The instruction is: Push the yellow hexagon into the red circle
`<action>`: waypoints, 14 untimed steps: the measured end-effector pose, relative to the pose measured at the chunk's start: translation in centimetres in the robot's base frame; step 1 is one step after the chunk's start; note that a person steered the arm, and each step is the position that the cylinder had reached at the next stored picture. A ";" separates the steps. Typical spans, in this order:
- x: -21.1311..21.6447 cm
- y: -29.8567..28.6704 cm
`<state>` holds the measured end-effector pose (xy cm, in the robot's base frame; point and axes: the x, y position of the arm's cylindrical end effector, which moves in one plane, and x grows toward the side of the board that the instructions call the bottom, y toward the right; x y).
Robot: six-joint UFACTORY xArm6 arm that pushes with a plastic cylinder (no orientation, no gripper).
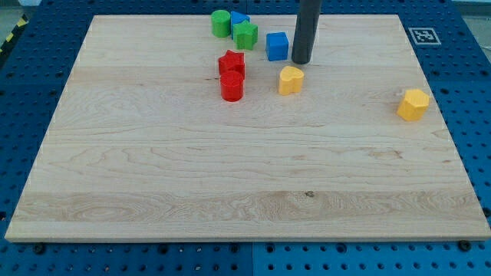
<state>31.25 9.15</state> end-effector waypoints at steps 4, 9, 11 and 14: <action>-1.4 5.0; 12.3 21.9; 11.9 16.2; 9.3 11.8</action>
<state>40.52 20.93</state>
